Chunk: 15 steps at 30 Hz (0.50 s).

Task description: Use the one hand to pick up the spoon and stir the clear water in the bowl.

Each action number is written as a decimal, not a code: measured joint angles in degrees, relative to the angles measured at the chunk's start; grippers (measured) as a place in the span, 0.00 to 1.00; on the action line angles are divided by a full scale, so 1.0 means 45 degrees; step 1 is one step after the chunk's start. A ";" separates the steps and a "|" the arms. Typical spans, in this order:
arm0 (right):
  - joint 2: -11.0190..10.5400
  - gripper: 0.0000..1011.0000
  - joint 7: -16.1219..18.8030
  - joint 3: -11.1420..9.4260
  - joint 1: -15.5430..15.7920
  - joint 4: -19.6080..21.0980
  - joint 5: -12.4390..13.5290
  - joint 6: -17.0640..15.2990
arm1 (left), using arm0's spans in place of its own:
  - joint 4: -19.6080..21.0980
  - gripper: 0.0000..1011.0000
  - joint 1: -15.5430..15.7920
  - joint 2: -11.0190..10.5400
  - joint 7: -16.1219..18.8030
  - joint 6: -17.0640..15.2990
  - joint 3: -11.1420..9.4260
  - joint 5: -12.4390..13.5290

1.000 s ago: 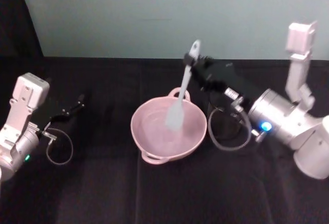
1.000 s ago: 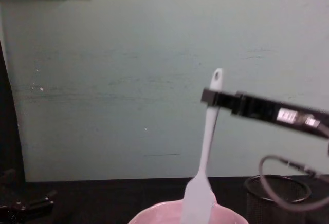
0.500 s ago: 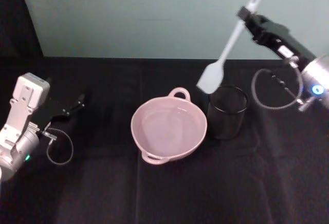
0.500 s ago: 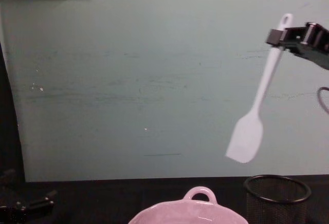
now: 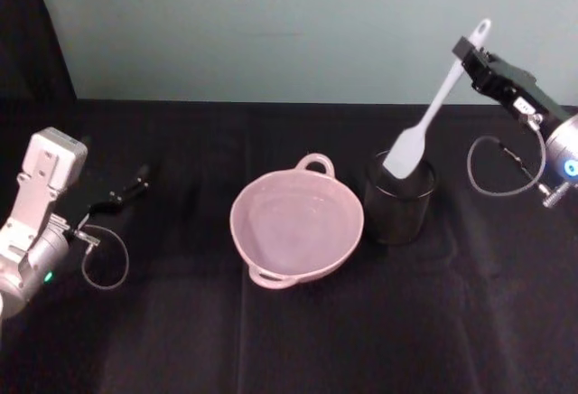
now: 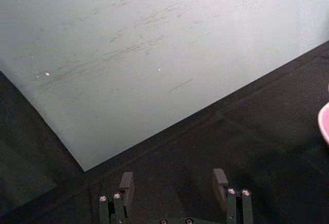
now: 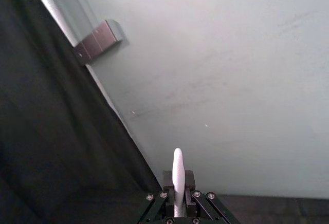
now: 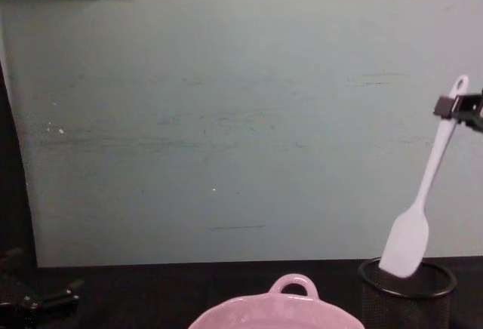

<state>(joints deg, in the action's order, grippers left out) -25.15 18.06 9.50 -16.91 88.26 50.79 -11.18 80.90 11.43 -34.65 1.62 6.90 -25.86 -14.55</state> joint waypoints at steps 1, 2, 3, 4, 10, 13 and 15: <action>-0.0002 0.11 -0.0003 0.0088 -0.0056 -0.0233 0.0006 0.0036 | 0.0000 1.00 0.0000 0.0000 0.0000 0.0000 0.0000 0.0000; -0.0002 0.11 -0.0004 0.0122 -0.0078 -0.0303 0.0012 0.0049 | 0.0000 1.00 0.0000 0.0000 0.0000 0.0000 0.0000 0.0000; 0.0002 0.11 0.0000 0.0226 -0.0138 -0.0500 0.0035 0.0078 | 0.0001 1.00 0.0000 0.0000 0.0000 0.0000 0.0000 0.0000; 0.0009 0.11 0.0008 0.0274 -0.0164 -0.0599 0.0050 0.0095 | 0.0000 1.00 0.0000 0.0000 0.0000 0.0000 0.0000 0.0000; 0.0078 0.11 0.0198 0.0610 -0.0350 -0.1253 0.0139 0.0268 | 0.0000 1.00 0.0000 0.0000 0.0000 0.0000 0.0000 0.0000; 0.0094 0.11 0.0361 0.0867 -0.0440 -0.1624 0.0140 0.0443 | 0.0000 1.00 0.0000 -0.0001 0.0000 0.0000 0.0001 0.0000; 0.0087 0.11 0.0454 0.0967 -0.0468 -0.1754 0.0135 0.0539 | -0.0001 1.00 0.0000 0.0000 0.0000 0.0000 0.0000 0.0000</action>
<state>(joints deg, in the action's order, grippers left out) -24.76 20.11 13.86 -19.02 80.37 51.40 -8.75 80.90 11.43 -34.65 1.62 6.90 -25.86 -14.55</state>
